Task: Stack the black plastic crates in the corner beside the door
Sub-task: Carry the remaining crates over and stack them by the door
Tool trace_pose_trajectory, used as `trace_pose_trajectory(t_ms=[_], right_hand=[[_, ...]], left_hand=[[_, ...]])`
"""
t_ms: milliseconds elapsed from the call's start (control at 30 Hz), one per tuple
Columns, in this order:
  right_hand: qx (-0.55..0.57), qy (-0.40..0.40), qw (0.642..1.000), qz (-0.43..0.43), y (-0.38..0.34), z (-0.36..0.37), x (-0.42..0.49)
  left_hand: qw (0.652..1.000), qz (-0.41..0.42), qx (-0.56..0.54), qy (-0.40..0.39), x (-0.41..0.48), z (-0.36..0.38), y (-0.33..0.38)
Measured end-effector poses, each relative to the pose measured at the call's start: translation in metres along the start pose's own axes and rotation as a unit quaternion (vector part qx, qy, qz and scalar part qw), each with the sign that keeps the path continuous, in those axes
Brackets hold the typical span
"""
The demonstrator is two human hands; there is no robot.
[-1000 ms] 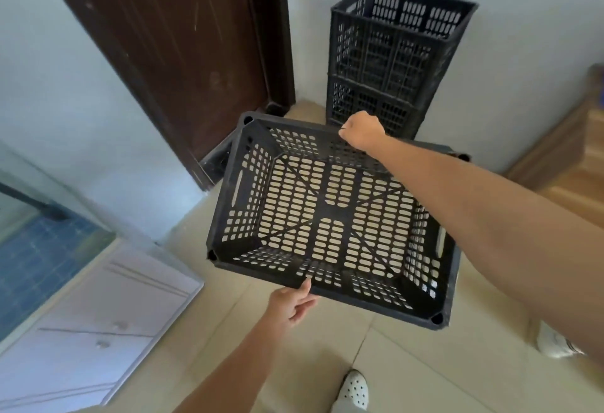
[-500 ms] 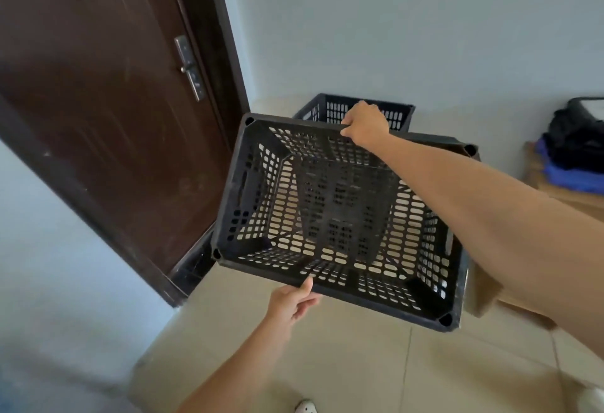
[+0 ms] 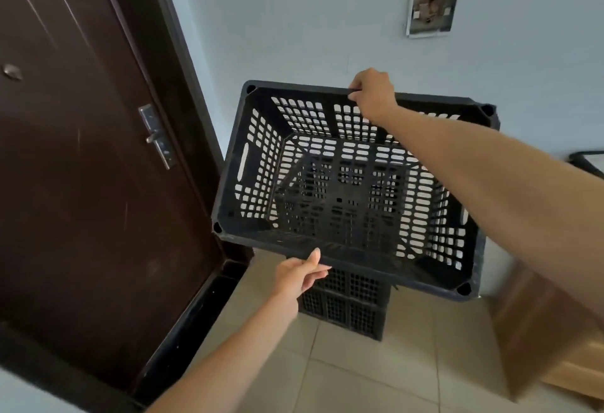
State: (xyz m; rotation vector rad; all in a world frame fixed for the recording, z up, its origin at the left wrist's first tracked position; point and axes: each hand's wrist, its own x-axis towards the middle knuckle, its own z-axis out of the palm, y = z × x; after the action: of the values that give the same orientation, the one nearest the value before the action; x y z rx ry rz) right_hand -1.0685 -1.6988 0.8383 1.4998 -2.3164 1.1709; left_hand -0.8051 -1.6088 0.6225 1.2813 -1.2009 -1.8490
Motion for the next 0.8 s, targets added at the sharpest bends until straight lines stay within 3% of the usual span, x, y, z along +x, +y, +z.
trace_pose_trajectory(t_ms=[300, 467, 800], right_hand=[[-0.005, -0.024, 1.0, -0.016, 0.047, 0.065, 0.158], [-0.116, -0.035, 0.989, -0.083, 0.066, 0.112, 0.223], [-0.208, -0.053, 0.975, -0.052, 0.107, 0.194, 0.317]], left_hand=[[0.999, 0.03, 0.013, 0.04, 0.143, 0.042, 0.073], [0.996, 0.051, 0.04, 0.065, 0.2, 0.047, 0.104], [0.995, 0.07, 0.065, 0.032, 0.275, 0.054, 0.159]])
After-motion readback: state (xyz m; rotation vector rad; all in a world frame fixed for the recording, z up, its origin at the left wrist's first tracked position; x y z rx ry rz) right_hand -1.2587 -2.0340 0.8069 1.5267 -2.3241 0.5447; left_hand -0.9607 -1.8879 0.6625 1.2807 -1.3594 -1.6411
